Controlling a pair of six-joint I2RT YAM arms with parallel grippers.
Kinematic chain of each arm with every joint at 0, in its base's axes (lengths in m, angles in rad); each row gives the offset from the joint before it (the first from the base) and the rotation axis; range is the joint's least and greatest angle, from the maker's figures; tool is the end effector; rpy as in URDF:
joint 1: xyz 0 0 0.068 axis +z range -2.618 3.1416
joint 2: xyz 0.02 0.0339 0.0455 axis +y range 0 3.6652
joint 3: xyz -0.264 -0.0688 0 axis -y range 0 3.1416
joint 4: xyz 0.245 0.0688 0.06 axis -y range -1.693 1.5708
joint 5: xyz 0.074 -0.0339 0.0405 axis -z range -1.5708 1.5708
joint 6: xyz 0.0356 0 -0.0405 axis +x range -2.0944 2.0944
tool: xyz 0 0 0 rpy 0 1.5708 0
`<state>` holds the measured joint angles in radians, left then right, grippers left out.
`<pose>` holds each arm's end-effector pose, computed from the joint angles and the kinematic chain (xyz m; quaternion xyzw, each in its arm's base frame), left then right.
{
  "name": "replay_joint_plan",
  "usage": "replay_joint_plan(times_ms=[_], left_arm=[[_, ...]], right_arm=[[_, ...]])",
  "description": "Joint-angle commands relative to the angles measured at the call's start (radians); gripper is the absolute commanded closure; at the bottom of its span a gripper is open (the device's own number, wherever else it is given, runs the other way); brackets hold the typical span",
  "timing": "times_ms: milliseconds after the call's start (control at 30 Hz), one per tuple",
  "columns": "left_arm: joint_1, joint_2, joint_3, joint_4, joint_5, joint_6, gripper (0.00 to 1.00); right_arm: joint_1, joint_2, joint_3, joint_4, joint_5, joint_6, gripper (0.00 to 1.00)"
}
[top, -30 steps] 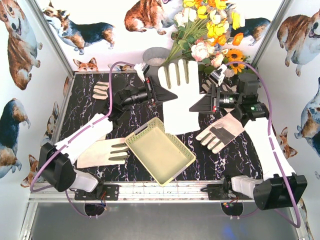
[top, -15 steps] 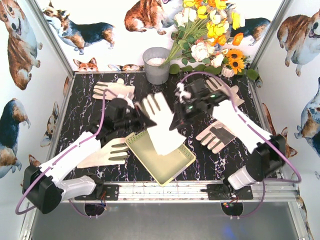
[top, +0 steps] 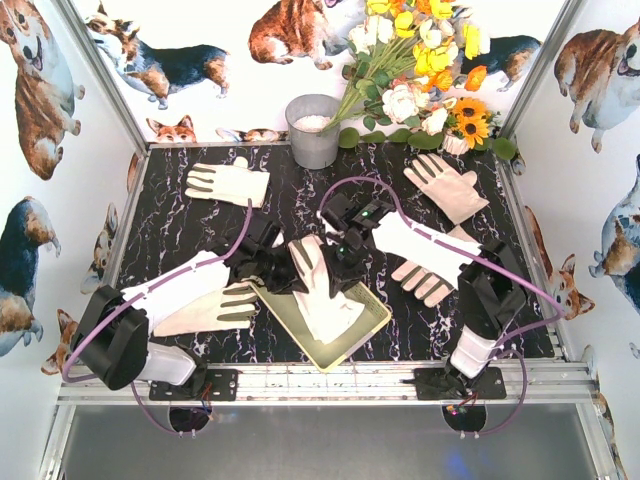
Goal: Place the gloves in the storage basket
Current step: Place the glove in the bin.
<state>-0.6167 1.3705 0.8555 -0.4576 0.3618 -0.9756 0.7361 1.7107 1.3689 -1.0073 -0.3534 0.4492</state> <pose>0.2135 -0.1668 0.2151 -0.1156 0.9344 -0.3274 0.0799 0.2373 0.2316 0.2446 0.1591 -0.9656 -0.2057 0.0073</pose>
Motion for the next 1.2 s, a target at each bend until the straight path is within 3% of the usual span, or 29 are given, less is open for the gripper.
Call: replay_joint_plan(times_ms=[0,67,333,467,800,967,1167], left_arm=[[-0.023,-0.003,-0.013,-0.072,0.074,0.063,1.0],[-0.023,-0.009,-0.037,-0.072,0.079,0.063,1.0],[-0.023,-0.06,-0.001,-0.148,0.063,0.113,0.51],[-0.023,-0.091,0.077,-0.221,-0.022,0.142,0.37],[-0.023,-0.111,0.116,-0.247,-0.091,0.152,0.36],[-0.023,-0.116,0.128,-0.251,-0.103,0.175,0.32],[-0.023,-0.121,0.148,-0.219,-0.119,0.218,0.26]], right_arm=[[0.009,0.017,-0.007,0.077,0.072,-0.01,1.0],[0.009,0.033,-0.009,0.088,0.068,-0.021,1.0],[0.031,0.115,-0.016,0.057,0.084,-0.112,1.0],[0.031,0.119,-0.028,0.066,0.065,-0.123,1.0],[0.051,0.103,-0.069,0.129,-0.022,-0.13,1.0],[0.067,0.072,-0.07,0.136,-0.013,-0.125,0.72],[0.069,-0.013,-0.051,0.086,0.066,-0.12,0.57]])
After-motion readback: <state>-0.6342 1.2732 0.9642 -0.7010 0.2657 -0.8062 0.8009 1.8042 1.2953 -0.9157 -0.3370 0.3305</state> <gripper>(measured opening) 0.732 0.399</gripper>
